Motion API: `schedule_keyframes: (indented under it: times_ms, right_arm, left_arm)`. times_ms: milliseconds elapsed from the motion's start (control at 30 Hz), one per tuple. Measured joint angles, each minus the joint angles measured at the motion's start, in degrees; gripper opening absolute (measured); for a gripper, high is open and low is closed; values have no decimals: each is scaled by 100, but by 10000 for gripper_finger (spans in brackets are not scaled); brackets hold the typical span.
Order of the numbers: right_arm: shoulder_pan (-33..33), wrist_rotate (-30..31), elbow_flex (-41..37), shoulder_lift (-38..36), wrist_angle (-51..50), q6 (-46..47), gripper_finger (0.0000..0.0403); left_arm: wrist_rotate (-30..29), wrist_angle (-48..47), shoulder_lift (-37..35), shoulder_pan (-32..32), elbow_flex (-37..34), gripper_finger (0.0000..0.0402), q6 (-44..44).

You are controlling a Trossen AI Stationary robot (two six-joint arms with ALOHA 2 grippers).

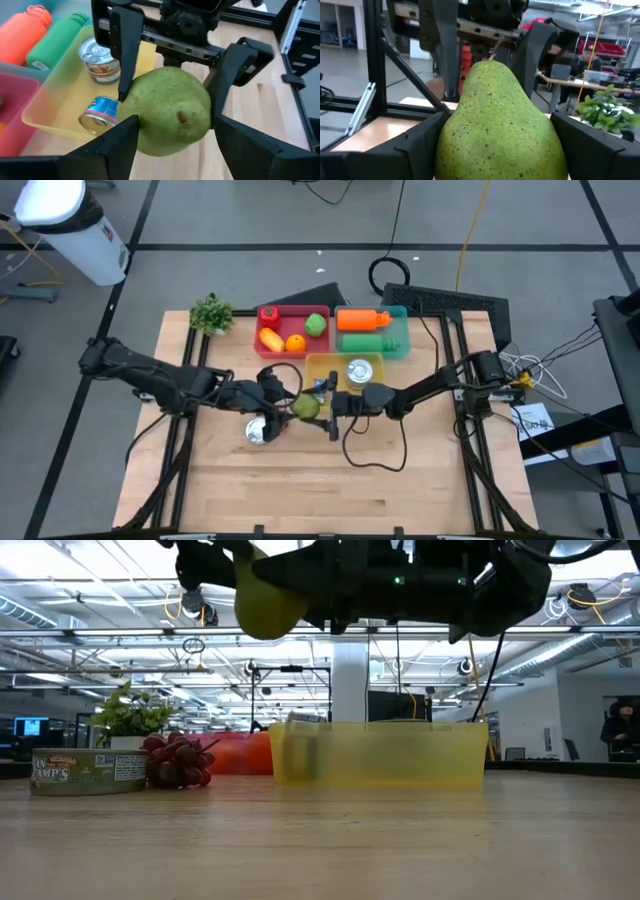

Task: Pick & Place Food Item
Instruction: Put the green pear into the red bin

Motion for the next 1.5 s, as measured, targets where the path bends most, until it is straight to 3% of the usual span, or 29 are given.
schedule_keyframes:
  times_ms: [333, 533, 800, 900, 1067, 1333, 1500]
  right_arm:
    - [7, -19, 0, 2, 92, -21, 317]
    - [13, -45, -13, 6, -19, -22, 317]
    - [11, -23, -13, 9, -54, -20, 317]
    - [9, -2, -13, 9, -99, -12, 317]
    - [-1, 38, -13, 9, -107, 33, 327]
    - [-47, -23, -66, -281, -406, -207, 376]
    - [-42, -20, -331, -900, -676, -222, 380]
  left_arm:
    - [121, 104, 58, 172, 0, 269, 62]
    - [485, 238, 201, 261, -2, 269, 299]
    - [446, 314, 313, 320, 0, 266, 464]
    - [423, 309, 327, 319, 0, 238, 562]
    - [369, 295, 327, 320, 0, 154, 428]
    - [470, 36, 56, 430, 29, 152, 271]
    - [68, -652, -381, 553, 291, 144, 187]
